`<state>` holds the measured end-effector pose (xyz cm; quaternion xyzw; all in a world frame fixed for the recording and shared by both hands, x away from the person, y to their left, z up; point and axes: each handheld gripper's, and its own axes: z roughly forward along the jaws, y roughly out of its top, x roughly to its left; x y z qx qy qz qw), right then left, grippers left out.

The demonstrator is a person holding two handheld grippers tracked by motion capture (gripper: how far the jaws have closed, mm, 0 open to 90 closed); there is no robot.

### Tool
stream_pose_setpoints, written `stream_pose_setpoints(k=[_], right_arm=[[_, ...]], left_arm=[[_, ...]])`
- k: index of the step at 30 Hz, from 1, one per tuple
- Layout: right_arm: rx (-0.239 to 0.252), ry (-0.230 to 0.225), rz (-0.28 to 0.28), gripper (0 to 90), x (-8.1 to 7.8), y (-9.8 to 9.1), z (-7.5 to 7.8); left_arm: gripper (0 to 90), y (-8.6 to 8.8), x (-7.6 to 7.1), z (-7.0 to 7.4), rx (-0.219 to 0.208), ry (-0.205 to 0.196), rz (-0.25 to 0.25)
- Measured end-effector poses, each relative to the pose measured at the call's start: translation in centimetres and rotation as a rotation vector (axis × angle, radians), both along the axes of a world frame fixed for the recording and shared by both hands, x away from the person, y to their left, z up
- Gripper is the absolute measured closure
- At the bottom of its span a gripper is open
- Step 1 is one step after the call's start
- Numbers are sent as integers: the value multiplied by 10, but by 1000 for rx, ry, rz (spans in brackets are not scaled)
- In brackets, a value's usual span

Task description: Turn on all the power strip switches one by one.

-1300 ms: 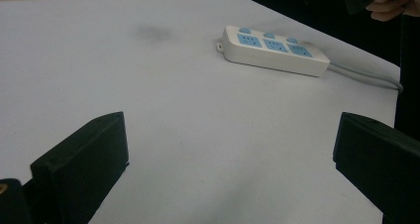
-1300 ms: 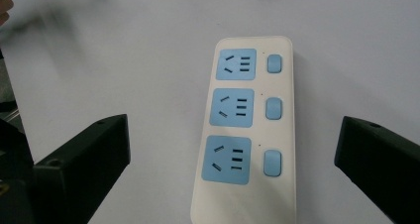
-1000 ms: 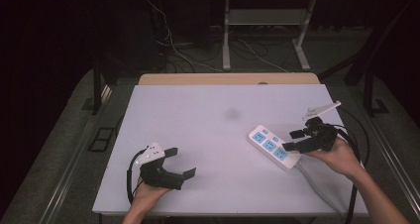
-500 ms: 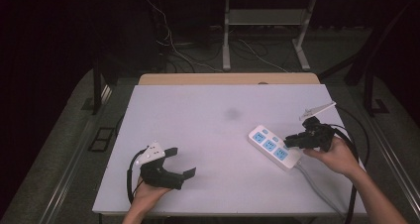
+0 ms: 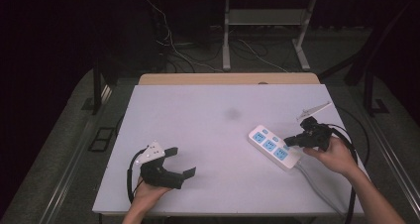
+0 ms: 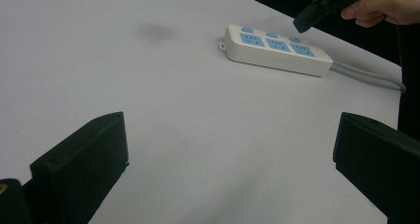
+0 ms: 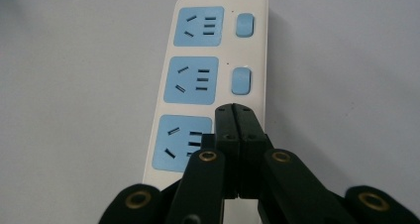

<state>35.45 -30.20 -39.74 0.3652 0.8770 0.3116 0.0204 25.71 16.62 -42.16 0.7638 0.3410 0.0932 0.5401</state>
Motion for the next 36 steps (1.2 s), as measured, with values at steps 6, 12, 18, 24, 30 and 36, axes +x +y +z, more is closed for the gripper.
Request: stream_pose_setpoints(k=[6, 12, 18, 24, 30, 36], right_arm=[[-17, 4, 1, 898, 3, 2, -4], [-36, 19, 4, 898, 4, 4, -7], [-32, 13, -1, 898, 1, 2, -9], [0, 7, -6, 898, -1, -2, -12], [26, -5, 0, 900, -2, -4, -15], [36, 11, 1, 900, 0, -6, -17]], left_arm=[[0, -1, 0, 0, 3, 0, -4], [0, -1, 0, 0, 7, -2, -5], [0, -1, 0, -1, 7, -1, -2], [0, -2, 0, -1, 10, 0, -5], [0, -2, 0, -1, 14, 1, -10], [0, -3, 0, -1, 16, 0, -13]])
